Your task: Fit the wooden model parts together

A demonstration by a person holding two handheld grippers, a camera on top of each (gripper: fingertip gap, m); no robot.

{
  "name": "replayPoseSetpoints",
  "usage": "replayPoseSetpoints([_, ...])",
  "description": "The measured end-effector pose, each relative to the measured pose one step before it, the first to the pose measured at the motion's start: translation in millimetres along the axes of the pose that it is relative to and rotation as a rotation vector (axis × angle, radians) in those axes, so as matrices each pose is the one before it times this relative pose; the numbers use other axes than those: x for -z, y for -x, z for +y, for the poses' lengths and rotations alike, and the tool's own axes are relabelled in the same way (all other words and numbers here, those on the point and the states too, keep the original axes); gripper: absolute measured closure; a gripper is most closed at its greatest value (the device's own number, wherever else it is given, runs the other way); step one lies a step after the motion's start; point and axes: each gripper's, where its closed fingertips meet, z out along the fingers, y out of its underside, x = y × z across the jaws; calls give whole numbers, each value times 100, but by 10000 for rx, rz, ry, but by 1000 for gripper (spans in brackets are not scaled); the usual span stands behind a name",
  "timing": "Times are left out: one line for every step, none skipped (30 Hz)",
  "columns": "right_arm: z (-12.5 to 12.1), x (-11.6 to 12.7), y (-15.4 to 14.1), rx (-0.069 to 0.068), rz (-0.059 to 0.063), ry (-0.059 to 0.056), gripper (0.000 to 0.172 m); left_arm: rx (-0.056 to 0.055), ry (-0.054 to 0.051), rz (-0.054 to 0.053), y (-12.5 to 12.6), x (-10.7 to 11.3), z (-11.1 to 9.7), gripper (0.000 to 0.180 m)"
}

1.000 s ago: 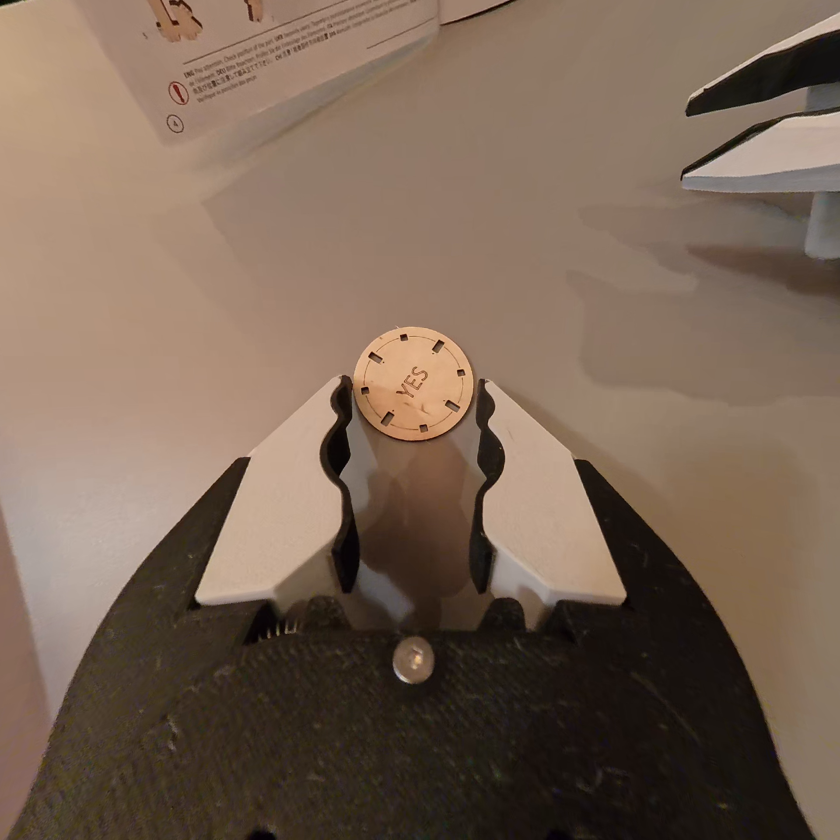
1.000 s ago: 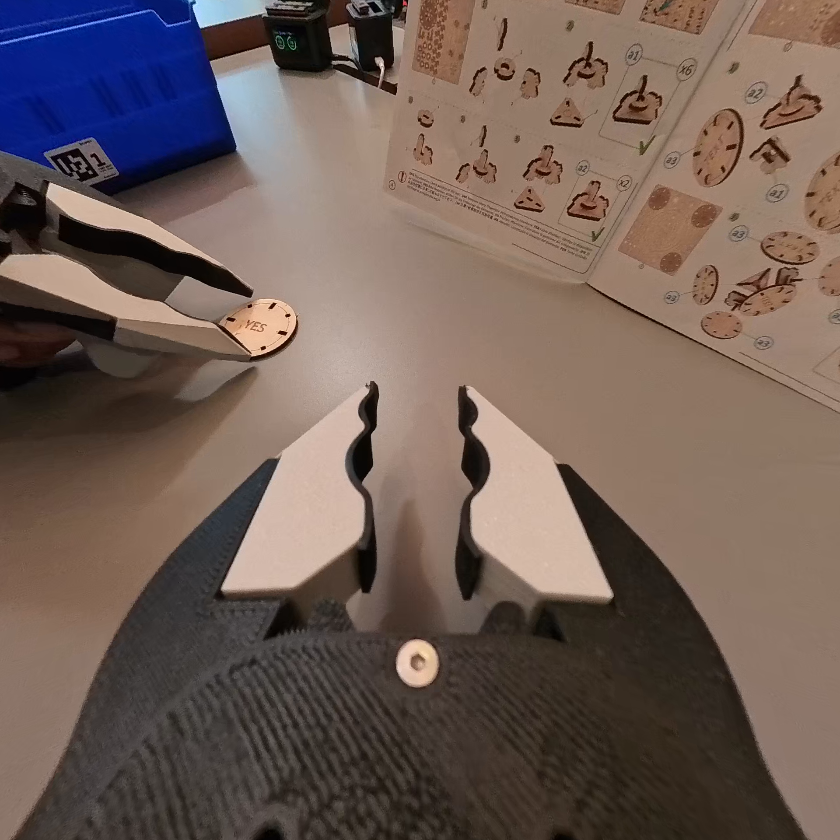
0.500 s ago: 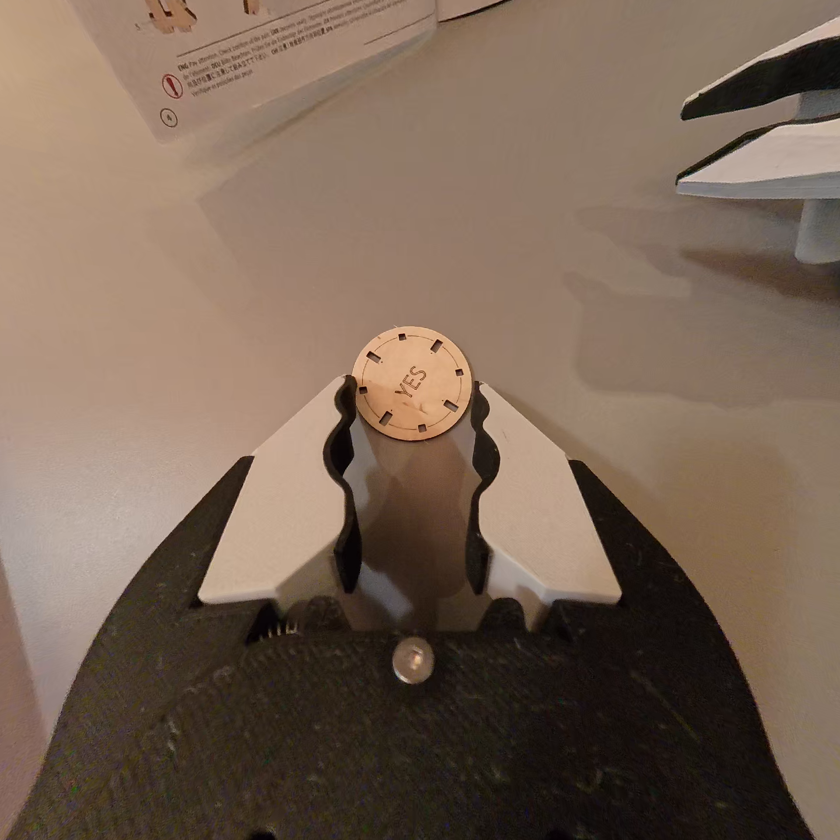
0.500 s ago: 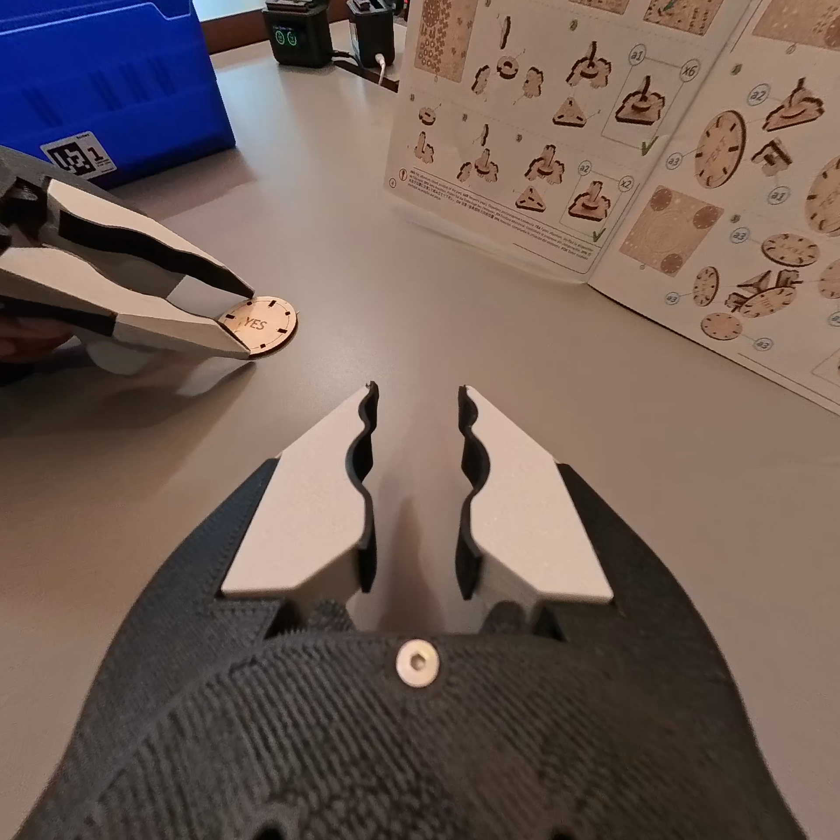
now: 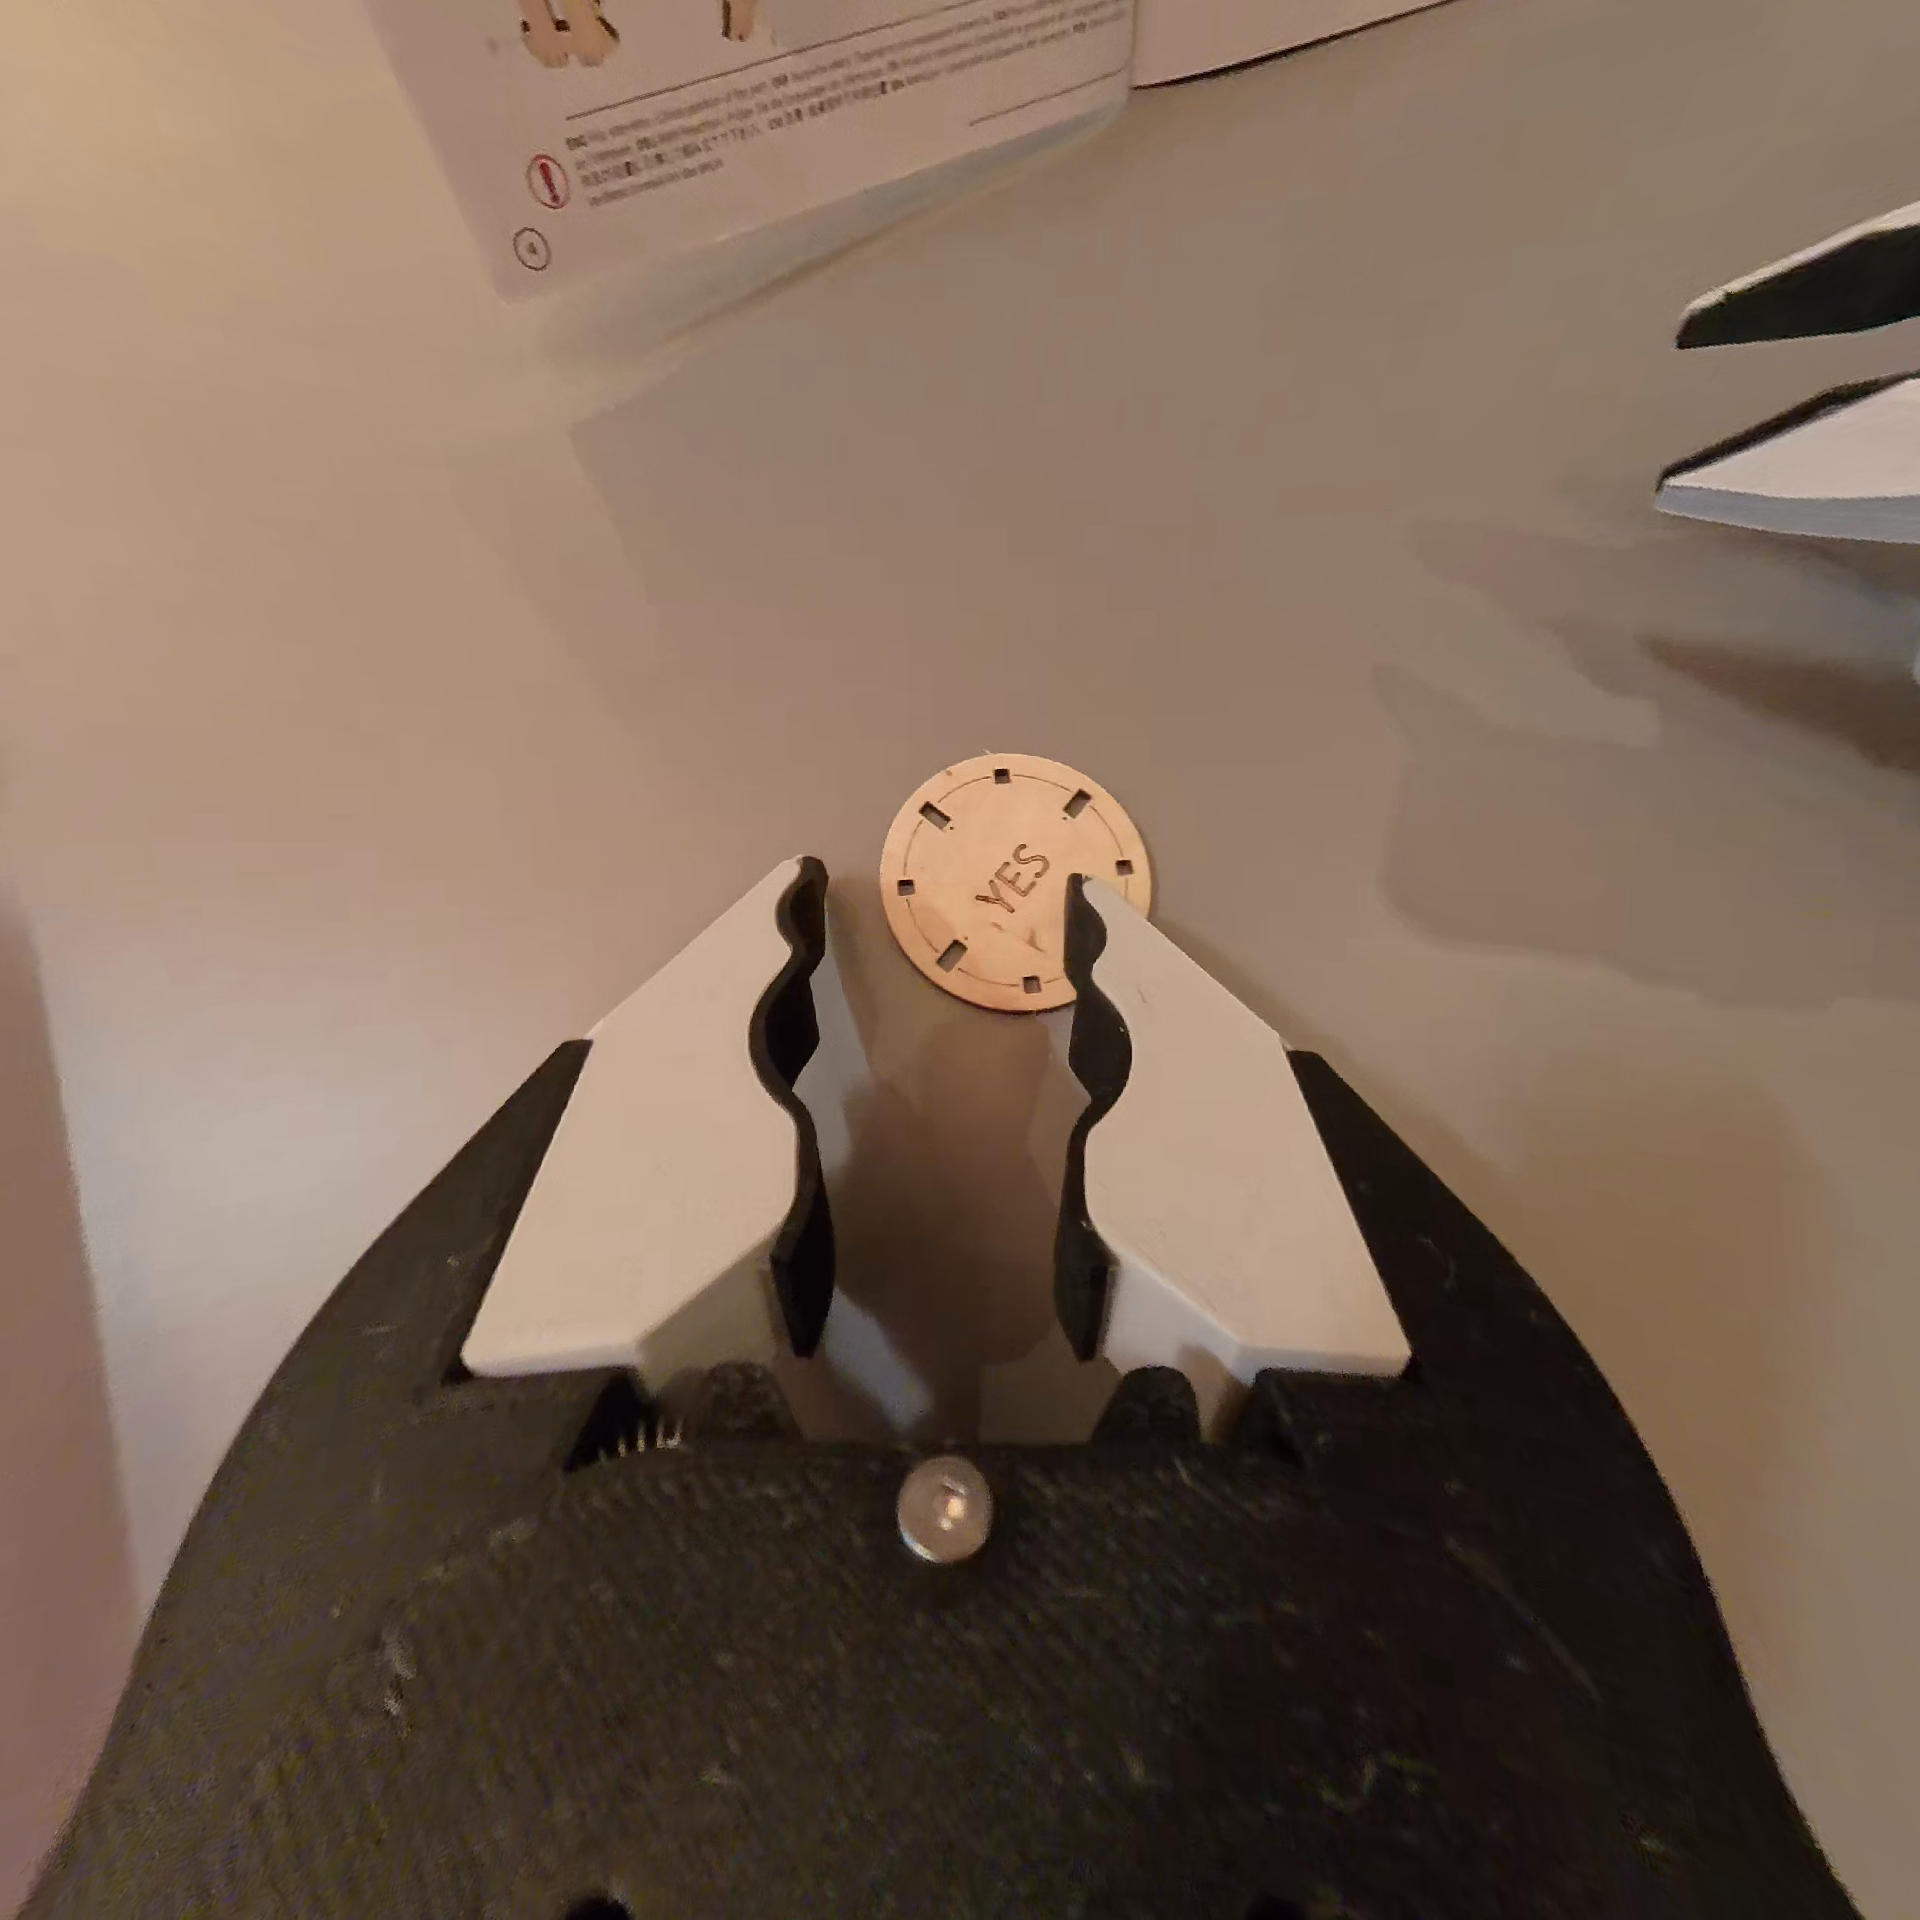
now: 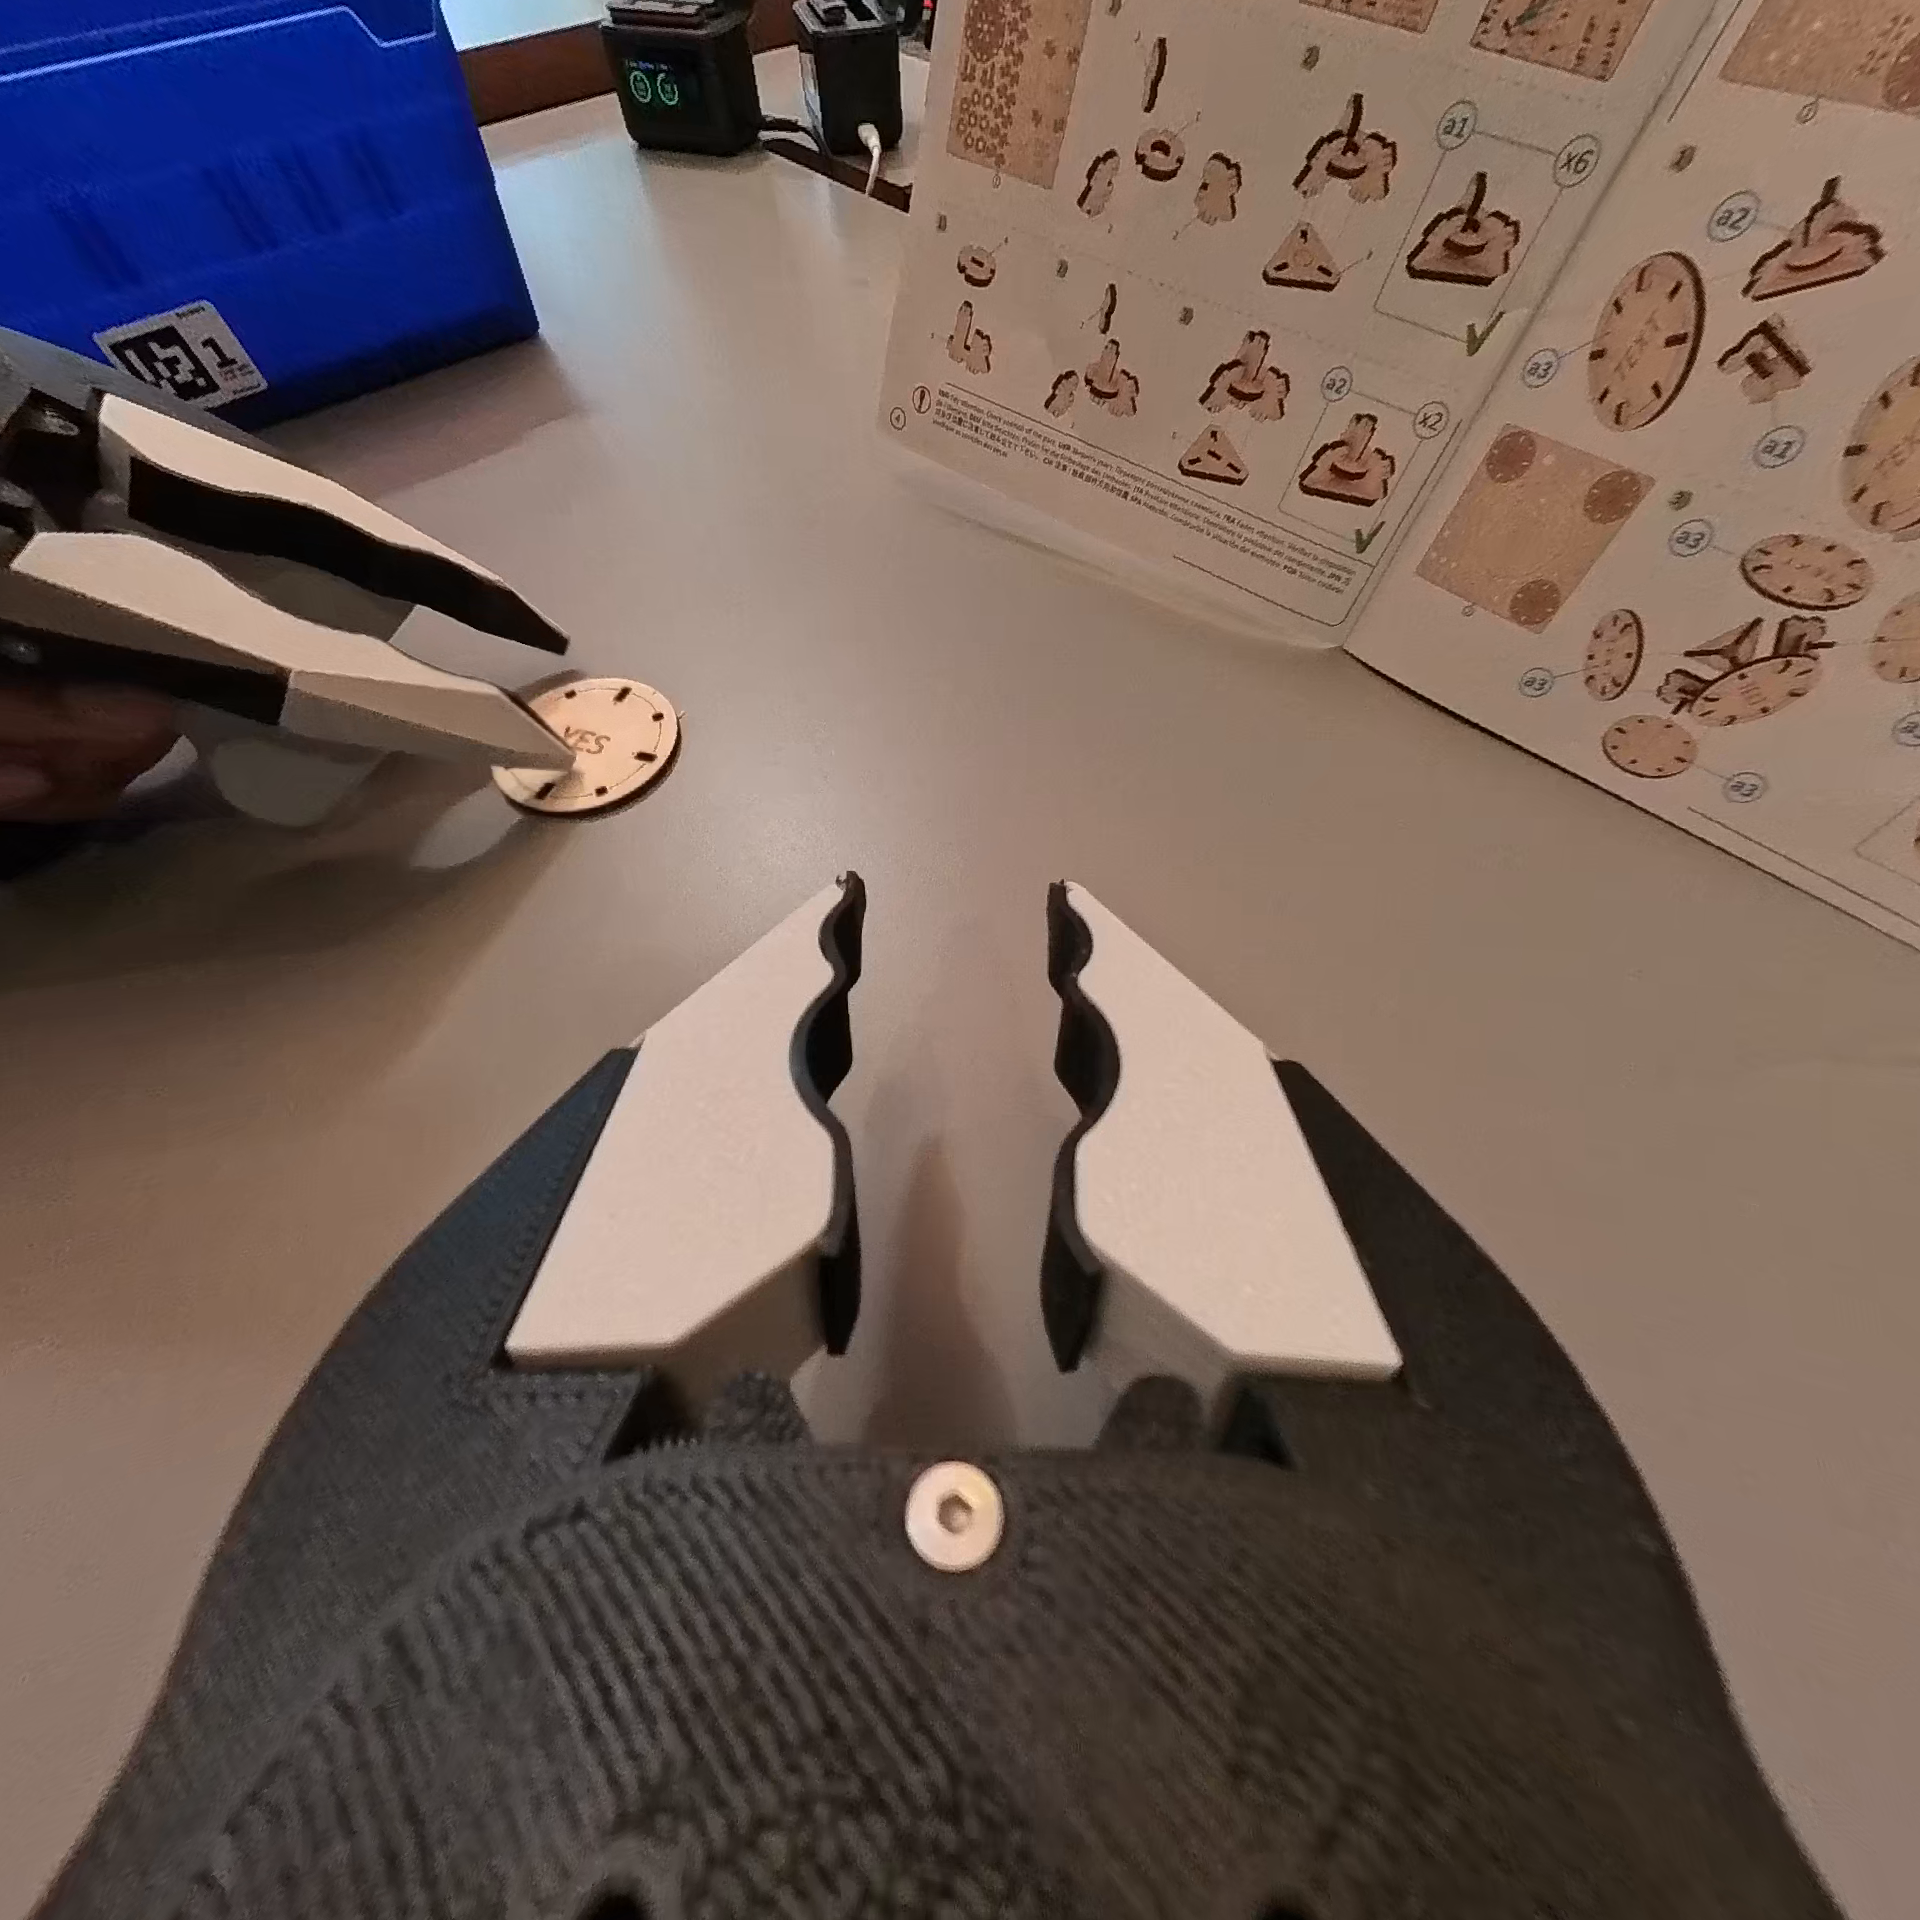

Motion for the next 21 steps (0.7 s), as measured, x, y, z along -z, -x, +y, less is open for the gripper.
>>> replayPoseSetpoints([-1, -1, 7, 14, 4, -1, 137, 142, -34, -58, 215, 38, -37, 136])
replayPoseSetpoints([20, 4, 22, 15, -1, 6, 137, 141, -43, -35, 192, 46, -53, 136])
replayPoseSetpoints([56, -11, 20, 14, -3, 37, 137, 110, -67, 19, 113, 69, -79, 136])
replayPoseSetpoints([26, -17, 19, 12, 0, 22, 137, 31, -100, 43, 68, 94, -132, 136])
replayPoseSetpoints([-3, -5, 2, 9, 4, -1, 137, -165, -97, -11, 182, 133, -128, 136])
replayPoseSetpoints([2, 1, 1, 2, -2, 2, 137, -434, -47, -152, 474, 192, -15, 136])
replayPoseSetpoints([4, -1, 3, -5, -6, 4, 137, -582, -6, -267, 715, 219, 125, 138])
replayPoseSetpoints([-7, 12, 11, -2, -7, -12, 137, -472, 3, -297, 819, 226, 221, 139])
replayPoseSetpoints([-19, 2, 10, 5, -4, -9, 137, -194, -40, -155, 661, 220, 182, 140])
replayPoseSetpoints([19, -15, 16, 14, -3, 14, 137, 112, -111, 78, 347, 215, 7, 140])
replayPoseSetpoints([24, -16, 18, 24, 1, 19, 137, 333, -187, 271, 53, 239, -181, 140])
replayPoseSetpoints([20, -18, 28, 31, 6, 16, 137, 380, -222, 306, -33, 209, -259, 140])
replayPoseSetpoints([17, -16, 23, 34, 15, 13, 137, 342, -182, 266, -48, 145, -228, 140])
replayPoseSetpoints([-11, -1, 11, 33, 17, -1, 137, 250, -92, 207, -47, 62, -116, 141])
replayPoseSetpoints([1, 3, 15, 29, 14, -1, 137, 128, -3, 134, -22, -6, 5, 141])
replayPoseSetpoints([16, -8, 20, 24, 9, 8, 137, 41, 22, 78, -48, -26, 28, 141])
replayPoseSetpoints([16, -16, 3, 16, 6, 12, 136, -32, 17, 40, -79, -19, 20, 141])
replayPoseSetpoints([7, -8, 6, 5, -1, 11, 136, -92, 23, 11, -105, -29, 30, 141])
replayPoseSetpoints([17, 0, 2, -1, -1, 6, 136, -144, 34, 24, -174, -39, 41, 141])
replayPoseSetpoints([-1, -3, -6, -4, 0, 1, 136, -186, 43, 51, -262, -42, 52, 141])
replayPoseSetpoints([-1, -1, 7, -4, -3, -1, 136, -200, 59, 32, -249, -66, 70, 140])
